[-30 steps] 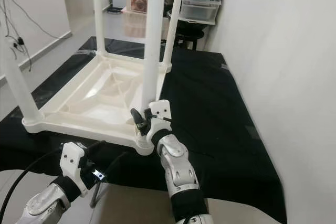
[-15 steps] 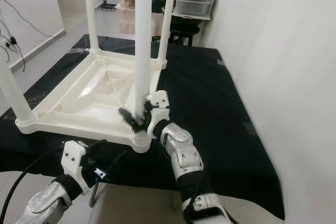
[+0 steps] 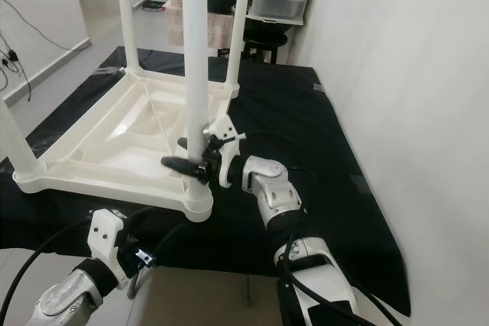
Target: Building children table
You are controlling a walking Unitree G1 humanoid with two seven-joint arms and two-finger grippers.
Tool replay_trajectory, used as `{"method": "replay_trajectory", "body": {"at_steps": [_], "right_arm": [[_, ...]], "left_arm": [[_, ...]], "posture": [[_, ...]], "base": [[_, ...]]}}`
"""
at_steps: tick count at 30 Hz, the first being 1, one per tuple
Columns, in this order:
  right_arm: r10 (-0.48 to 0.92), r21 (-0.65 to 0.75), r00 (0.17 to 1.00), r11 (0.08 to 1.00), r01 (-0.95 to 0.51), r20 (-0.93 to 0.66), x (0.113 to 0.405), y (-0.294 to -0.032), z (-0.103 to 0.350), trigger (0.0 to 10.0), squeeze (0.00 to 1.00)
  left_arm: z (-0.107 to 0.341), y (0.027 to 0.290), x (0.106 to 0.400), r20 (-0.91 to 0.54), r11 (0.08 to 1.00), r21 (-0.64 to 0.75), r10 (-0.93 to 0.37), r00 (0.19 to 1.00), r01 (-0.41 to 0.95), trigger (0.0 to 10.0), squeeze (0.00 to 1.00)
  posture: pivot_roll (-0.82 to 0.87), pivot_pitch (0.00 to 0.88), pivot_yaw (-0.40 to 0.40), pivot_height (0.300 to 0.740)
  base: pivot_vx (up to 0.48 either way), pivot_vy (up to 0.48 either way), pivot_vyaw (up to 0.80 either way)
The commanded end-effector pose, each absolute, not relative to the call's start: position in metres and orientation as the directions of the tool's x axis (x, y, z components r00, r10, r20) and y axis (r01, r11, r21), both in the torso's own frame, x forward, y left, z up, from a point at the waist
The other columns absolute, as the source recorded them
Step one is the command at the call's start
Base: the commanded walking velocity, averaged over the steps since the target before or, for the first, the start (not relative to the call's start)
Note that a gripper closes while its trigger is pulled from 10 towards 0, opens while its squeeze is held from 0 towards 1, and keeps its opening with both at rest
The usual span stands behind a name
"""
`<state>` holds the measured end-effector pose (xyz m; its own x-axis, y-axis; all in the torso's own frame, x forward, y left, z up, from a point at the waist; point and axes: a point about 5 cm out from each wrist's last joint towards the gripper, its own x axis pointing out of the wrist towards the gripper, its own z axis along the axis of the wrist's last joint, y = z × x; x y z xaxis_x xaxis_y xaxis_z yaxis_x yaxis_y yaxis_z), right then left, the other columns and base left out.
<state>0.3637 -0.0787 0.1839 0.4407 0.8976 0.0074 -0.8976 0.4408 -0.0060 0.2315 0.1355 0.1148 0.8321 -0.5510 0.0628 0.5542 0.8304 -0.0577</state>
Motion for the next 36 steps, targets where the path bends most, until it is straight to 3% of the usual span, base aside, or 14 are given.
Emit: {"method": "replay_trajectory", "body": {"at_steps": [1, 7, 8, 9, 11, 17, 22, 23, 28, 29, 30, 31, 35, 36], "right_arm": [[0.909, -0.004, 0.417, 0.417, -0.909, 0.025, 0.358, -0.08, 0.182, 0.0, 0.0], [0.869, -0.009, 0.495, 0.494, -0.869, -0.018, 0.352, -0.091, 0.168, 0.0, 0.0], [0.785, 0.021, 0.618, 0.62, -0.785, -0.045, 0.348, -0.093, 0.155, 0.0, 0.0], [0.785, 0.021, 0.618, 0.62, -0.785, -0.045, 0.348, -0.093, 0.155, 0.0, 0.0], [0.307, 0.041, 0.944, 0.952, -0.304, -0.121, 0.332, -0.107, 0.126, 0.0, 0.0], [0.235, 0.096, 0.951, 0.971, -0.22, -0.201, 0.28, -0.077, 0.094, 0.0, 0.0], [0.315, 0.063, 0.936, 0.949, -0.309, -0.159, 0.285, -0.063, 0.1, 0.0, 0.0], [0.328, 0.061, 0.931, 0.944, -0.323, -0.158, 0.286, -0.059, 0.102, 9.6, 0.0], [0.301, 0.018, 0.944, 0.953, -0.301, -0.136, 0.291, -0.059, 0.114, 10.0, 0.0], [0.298, 0.002, 0.947, 0.954, -0.3, -0.118, 0.295, -0.064, 0.118, 10.0, 0.81], [0.298, 0.002, 0.947, 0.954, -0.3, -0.118, 0.295, -0.064, 0.118, 10.0, 0.81], [0.305, -0.011, 0.947, 0.951, -0.308, -0.099, 0.299, -0.068, 0.124, 10.0, 1.0], [0.33, -0.017, 0.938, 0.943, -0.333, -0.109, 0.306, -0.074, 0.125, 10.0, 1.0], [0.504, -0.006, 0.854, 0.861, -0.509, -0.131, 0.324, -0.079, 0.135, 10.0, 1.0]], "left_arm": [[0.119, 0.14, 0.233, 0.061, 0.831, -0.042, -0.552, 0.832, 0.555, 10.0, 0.0], [0.125, 0.136, 0.235, 0.065, 0.803, -0.04, -0.591, 0.804, 0.594, 10.0, 0.0], [0.129, 0.132, 0.233, 0.076, 0.791, -0.042, -0.607, 0.791, 0.611, 10.0, 0.0], [0.129, 0.132, 0.233, 0.076, 0.791, -0.042, -0.607, 0.791, 0.611, 10.0, 0.0], [0.135, 0.127, 0.229, 0.096, 0.779, -0.045, -0.62, 0.779, 0.626, 10.0, 0.0], [0.142, 0.117, 0.217, 0.115, 0.757, -0.095, -0.636, 0.763, 0.646, 10.0, 0.0], [0.134, 0.099, 0.21, 0.094, 0.692, -0.142, -0.702, 0.706, 0.708, 10.0, 0.0], [0.133, 0.096, 0.211, 0.09, 0.681, -0.154, -0.711, 0.697, 0.716, 10.0, 0.0], [0.137, 0.091, 0.217, 0.082, 0.674, -0.149, -0.721, 0.688, 0.724, 10.0, 0.0], [0.14, 0.09, 0.215, 0.088, 0.665, -0.154, -0.728, 0.68, 0.731, 10.0, 0.0], [0.14, 0.09, 0.215, 0.088, 0.665, -0.154, -0.728, 0.68, 0.731, 10.0, 0.0], [0.143, 0.09, 0.209, 0.086, 0.656, -0.148, -0.737, 0.671, 0.74, 10.0, 0.0], [0.139, 0.096, 0.206, 0.073, 0.675, -0.166, -0.718, 0.692, 0.719, 10.0, 0.0], [0.133, 0.109, 0.217, 0.058, 0.724, -0.183, -0.668, 0.742, 0.665, 10.0, 0.0]], "posture": [[0.07, 0.0, -0.068, 0.74], [0.05, 0.0, -0.07, 0.74], [0.05, 0.0, -0.087, 0.74], [0.05, 0.0, -0.087, 0.74], [0.04, 0.0, -0.09, 0.74], [0.0, 0.005, -0.039, 0.74], [-0.01, 0.0, -0.029, 0.74], [-0.01, 0.0, -0.029, 0.74], [-0.03, 0.042, -0.034, 0.74], [-0.02, 0.022, -0.036, 0.74], [-0.02, 0.022, -0.036, 0.74], [-0.01, 0.0, -0.041, 0.74], [-0.02, 0.012, -0.04, 0.74], [-0.04, 0.007, -0.052, 0.74]], "base": [[0.0, 0.0, 0.0], [0.0, 0.0, 0.0], [0.0, 0.0, 0.0], [0.0, 0.0, 0.0], [0.0, 0.0, 0.0], [0.0, 0.0, 0.0], [0.0, 0.0, 0.0], [0.0, 0.0, 0.0], [0.0, 0.0, 0.0], [0.0, 0.0, 0.0], [0.0, 0.0, 0.0], [0.0, 0.0, 0.0], [0.0, 0.0, 0.0], [0.0, 0.0, 0.0]]}}
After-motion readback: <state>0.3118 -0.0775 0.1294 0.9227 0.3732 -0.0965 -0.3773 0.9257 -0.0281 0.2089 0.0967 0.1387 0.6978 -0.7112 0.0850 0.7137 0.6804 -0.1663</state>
